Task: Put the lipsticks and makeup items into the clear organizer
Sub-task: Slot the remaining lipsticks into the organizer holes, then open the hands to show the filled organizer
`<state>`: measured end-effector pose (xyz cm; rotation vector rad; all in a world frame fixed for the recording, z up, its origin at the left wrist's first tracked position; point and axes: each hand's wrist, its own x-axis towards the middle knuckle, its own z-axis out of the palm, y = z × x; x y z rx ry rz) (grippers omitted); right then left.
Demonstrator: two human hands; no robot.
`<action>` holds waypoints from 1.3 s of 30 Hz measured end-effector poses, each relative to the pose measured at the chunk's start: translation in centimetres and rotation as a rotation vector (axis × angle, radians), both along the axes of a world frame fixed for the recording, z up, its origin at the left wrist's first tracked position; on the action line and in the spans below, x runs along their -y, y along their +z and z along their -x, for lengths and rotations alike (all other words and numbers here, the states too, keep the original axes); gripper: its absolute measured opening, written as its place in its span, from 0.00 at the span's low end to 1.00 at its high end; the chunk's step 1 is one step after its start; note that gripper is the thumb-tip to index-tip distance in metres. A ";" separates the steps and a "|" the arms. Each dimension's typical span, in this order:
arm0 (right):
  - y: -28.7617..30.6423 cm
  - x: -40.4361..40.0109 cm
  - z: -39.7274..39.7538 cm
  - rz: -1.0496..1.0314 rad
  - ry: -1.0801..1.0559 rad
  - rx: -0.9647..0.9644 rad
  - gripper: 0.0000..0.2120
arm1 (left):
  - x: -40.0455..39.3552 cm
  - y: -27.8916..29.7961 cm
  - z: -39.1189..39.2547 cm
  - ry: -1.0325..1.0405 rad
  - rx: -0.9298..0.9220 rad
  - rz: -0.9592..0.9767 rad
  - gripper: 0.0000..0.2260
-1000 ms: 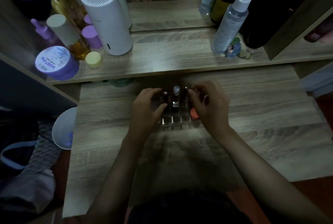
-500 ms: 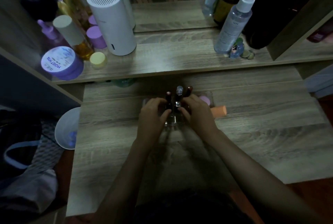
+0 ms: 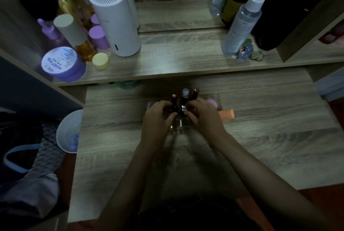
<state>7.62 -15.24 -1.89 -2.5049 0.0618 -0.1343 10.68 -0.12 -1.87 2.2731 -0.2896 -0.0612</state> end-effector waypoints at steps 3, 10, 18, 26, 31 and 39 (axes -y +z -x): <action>0.1 0.2 0.1 0.003 -0.019 0.019 0.12 | -0.4 0.5 -0.1 0.003 0.003 0.035 0.10; 2.7 1.8 1.8 -0.088 -0.052 0.120 0.12 | -2.8 1.3 0.4 0.052 -0.018 0.092 0.12; 3.2 6.5 5.4 -0.204 -0.305 0.275 0.07 | -7.4 0.8 2.3 0.292 -0.055 0.157 0.10; 0.7 7.1 7.0 -0.625 -0.477 0.092 0.21 | -7.2 -0.4 2.4 0.552 -0.760 0.797 0.21; -0.5 6.5 6.7 -1.154 -0.494 -0.260 0.38 | -6.6 -1.6 2.8 0.545 -0.937 1.085 0.28; -1.6 6.3 6.7 -1.366 -0.478 -0.289 0.36 | -7.9 -2.3 2.9 0.493 -1.031 1.313 0.30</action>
